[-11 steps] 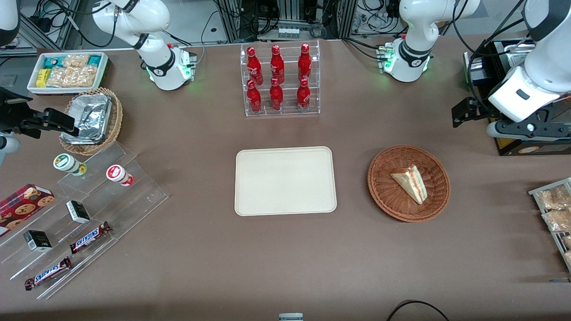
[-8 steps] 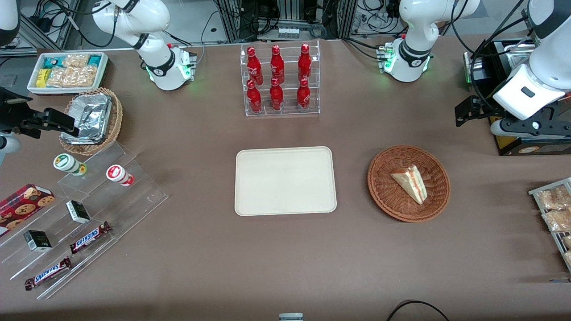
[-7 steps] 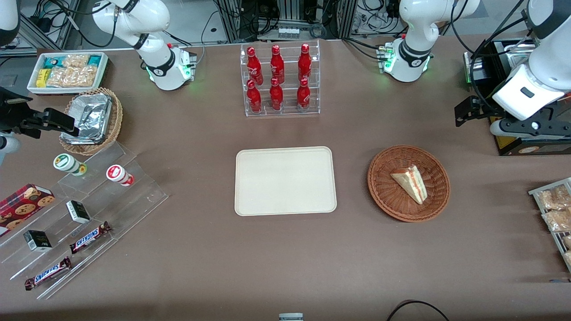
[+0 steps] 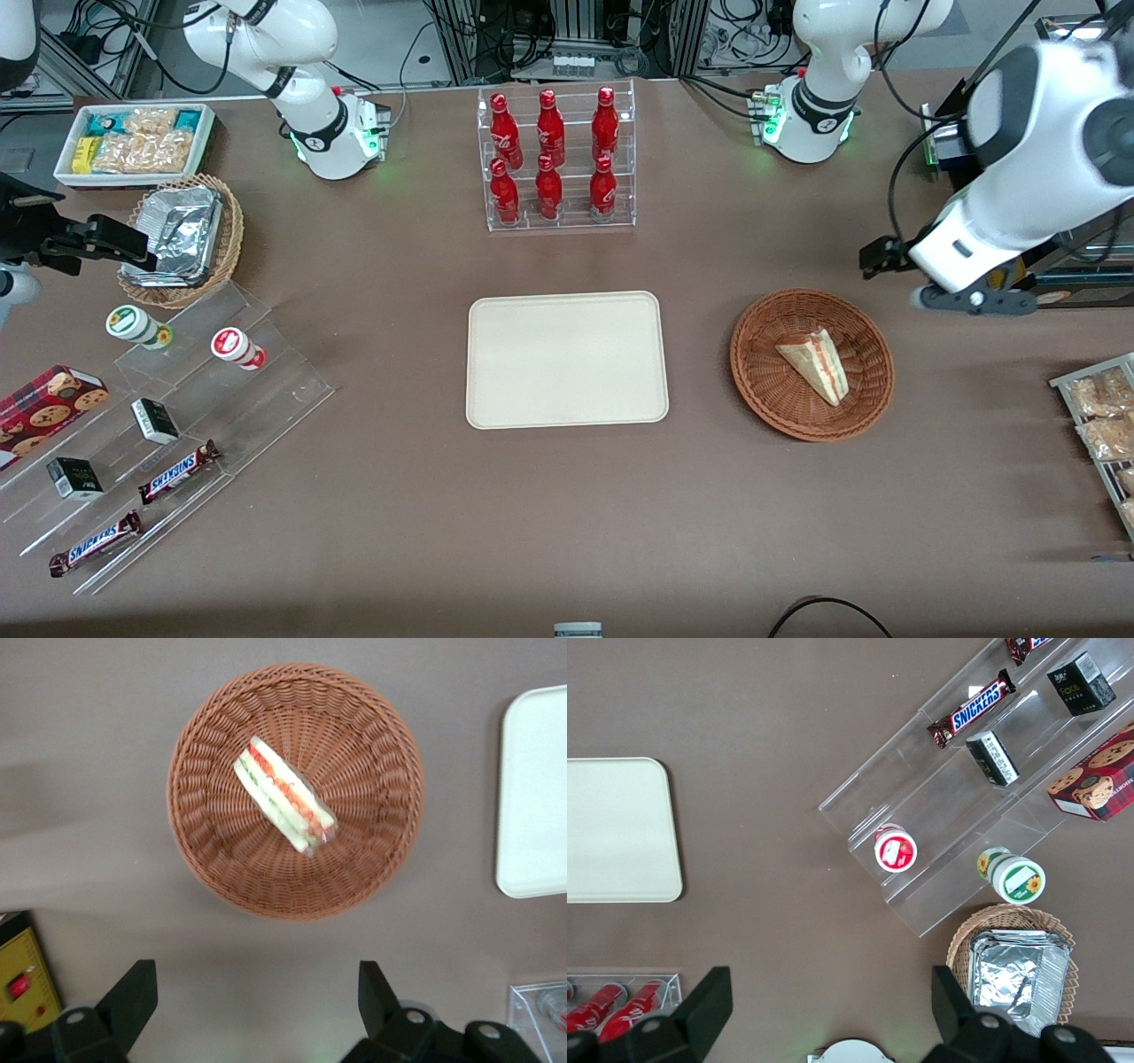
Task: Place sandwich from basket to tray
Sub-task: 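Move the left gripper over the wicker basket toward the sandwich, then lower the open left gripper around the wrapped sandwich and close it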
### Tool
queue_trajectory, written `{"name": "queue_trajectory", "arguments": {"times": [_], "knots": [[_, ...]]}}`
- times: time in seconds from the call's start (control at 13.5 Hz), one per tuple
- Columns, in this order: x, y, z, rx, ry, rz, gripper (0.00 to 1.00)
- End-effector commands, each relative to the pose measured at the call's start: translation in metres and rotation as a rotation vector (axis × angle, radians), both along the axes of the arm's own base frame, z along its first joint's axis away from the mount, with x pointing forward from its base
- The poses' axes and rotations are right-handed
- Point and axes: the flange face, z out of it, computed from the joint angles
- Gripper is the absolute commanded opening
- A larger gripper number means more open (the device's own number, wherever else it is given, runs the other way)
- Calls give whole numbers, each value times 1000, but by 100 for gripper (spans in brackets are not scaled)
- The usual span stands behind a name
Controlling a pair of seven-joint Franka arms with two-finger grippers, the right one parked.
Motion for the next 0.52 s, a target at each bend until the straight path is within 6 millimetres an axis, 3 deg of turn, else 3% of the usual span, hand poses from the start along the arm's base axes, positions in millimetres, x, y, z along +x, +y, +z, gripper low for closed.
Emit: {"name": "queue_trajectory", "arguments": {"times": [0.0, 0.22, 0.44], "knots": [[-17, -2, -48, 17, -45, 75, 100], [-12, -14, -84, 18, -71, 228, 100], [0, -20, -105, 11, -109, 474, 100]]}}
